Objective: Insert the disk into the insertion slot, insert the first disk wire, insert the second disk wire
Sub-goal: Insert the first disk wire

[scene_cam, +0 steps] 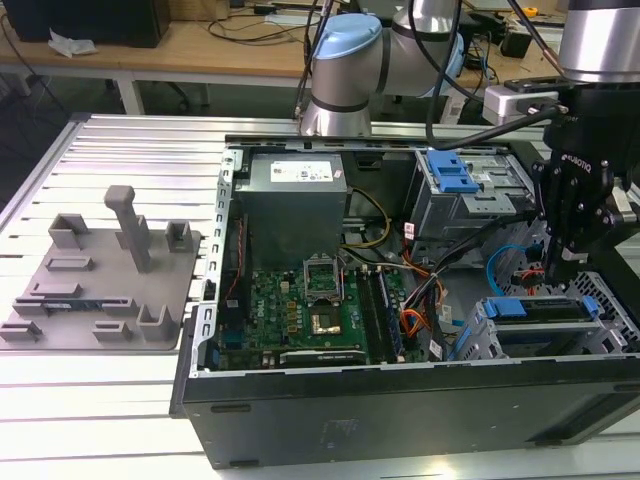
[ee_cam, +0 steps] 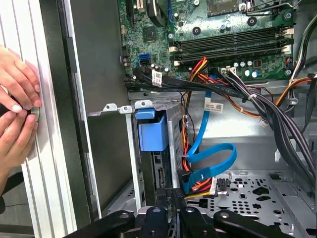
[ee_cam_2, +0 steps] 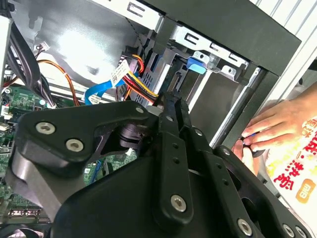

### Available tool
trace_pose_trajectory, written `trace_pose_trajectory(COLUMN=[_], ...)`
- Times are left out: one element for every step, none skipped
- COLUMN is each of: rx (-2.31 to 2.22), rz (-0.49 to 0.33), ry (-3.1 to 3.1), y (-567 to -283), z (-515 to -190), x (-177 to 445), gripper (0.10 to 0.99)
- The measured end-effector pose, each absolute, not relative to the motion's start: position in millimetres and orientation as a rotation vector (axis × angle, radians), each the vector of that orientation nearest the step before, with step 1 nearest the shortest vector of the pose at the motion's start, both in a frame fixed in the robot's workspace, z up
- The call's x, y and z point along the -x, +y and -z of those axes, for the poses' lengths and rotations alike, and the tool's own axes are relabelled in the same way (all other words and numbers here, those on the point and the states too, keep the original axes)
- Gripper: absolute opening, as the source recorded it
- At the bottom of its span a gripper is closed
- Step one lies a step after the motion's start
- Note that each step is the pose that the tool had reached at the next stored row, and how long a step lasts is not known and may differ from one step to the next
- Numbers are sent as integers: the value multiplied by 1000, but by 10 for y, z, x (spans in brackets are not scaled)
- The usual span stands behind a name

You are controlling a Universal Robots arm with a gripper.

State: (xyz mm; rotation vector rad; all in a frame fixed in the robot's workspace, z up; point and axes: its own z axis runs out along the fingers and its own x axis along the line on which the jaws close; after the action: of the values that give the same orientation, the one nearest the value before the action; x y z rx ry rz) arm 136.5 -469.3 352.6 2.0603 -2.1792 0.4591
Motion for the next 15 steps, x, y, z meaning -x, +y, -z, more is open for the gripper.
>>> trace_pose_trajectory(rx=[-2060,-2060,-2060,-2060,-2060,-2060,-2060,-2060,-2060,-2060,-2060,-2060,-2060,-2060,-2065], rz=[-459,-459,-459,-459,-459,-459,-459,-459,-459,-460,-460,-459,-459,-459,-451], ry=[-2179,-2179,-2179,-2179,-2179,-2179,-2179,-2179,-2179,-2179,-2179,-2179,-2179,-2179,-2185], y=[-4693,-4693,-4693,-4693,-4692,-4692,-4692,-4692,-4691,-4691,-4692,-4692,-4692,-4691,-4699], z=[-3526,-3525,-3525,-3525,-3524,-3523,-3523,-3523,-3522,-3522,-3522,-3521,-3521,-3521,-3520], x=[-1365,-1365,-1365,-1365,-1365,-1365,-1365,-1365,-1364,-1364,-1364,-1364,-1364,-1364,-1364], gripper=[165,165,165,165,165,165,165,165,235,235,235,302,302,302,302])
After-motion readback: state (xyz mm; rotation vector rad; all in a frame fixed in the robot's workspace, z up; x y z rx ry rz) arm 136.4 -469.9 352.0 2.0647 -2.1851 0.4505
